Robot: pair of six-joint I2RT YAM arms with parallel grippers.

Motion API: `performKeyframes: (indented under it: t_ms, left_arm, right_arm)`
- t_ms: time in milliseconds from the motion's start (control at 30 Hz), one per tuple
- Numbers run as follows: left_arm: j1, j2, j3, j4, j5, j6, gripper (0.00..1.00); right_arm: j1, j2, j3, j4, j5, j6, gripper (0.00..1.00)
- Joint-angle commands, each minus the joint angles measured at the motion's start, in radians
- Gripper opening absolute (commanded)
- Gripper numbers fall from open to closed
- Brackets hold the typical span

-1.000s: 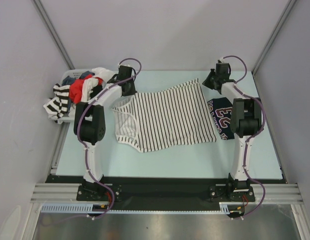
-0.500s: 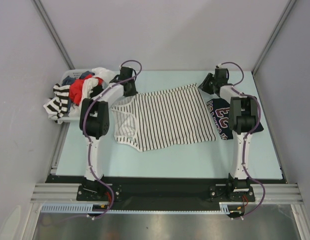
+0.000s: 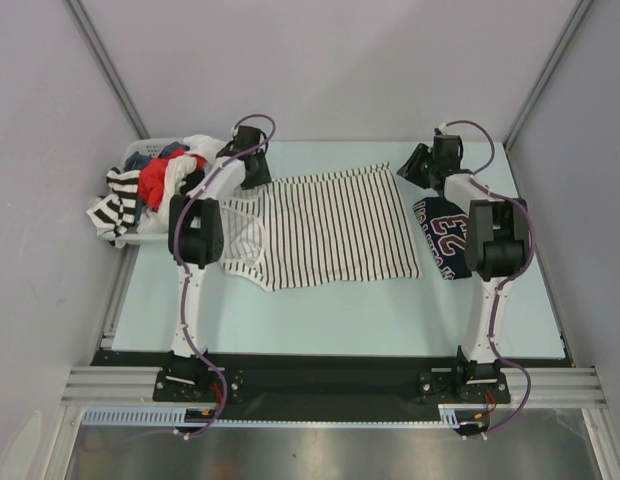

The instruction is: Fold and stack the tank tops

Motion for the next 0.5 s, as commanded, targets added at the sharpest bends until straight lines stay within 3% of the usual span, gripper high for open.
performKeyframes:
  t_ms: [0,33,233,300,333,467]
  left_arm:
    - [0.003,-0.062,-0.033,0.011,-0.039,-0.015,0.51]
    - [0.004,-0.077,-0.049,0.02,-0.047,-0.012,0.6]
    - [-0.005,-0.24,-0.167,0.054,-0.056,-0.01,0.71]
    - [-0.028,-0.345,-0.263,0.072,-0.114,-0.013,0.76]
    - [-0.04,-0.384,-0.303,0.08,-0.169,-0.018,0.84]
    - [-0.085,-0.6,-0.536,0.152,-0.188,-0.036,0.92]
  right_arm:
    - [0.009,-0.118,-0.048,-0.002,0.014,-0.023,0.44]
    - [0.012,-0.163,-0.071,-0.006,0.019,-0.023,0.45]
    - [0.069,-0.378,-0.342,-0.013,0.104,-0.011,0.5]
    - [0.092,-0.486,-0.431,-0.011,0.134,0.023,0.49]
    - [0.107,-0.529,-0.521,0.003,0.156,0.032,0.5]
    - [0.113,-0.72,-0.739,0.015,0.192,0.087,0.49]
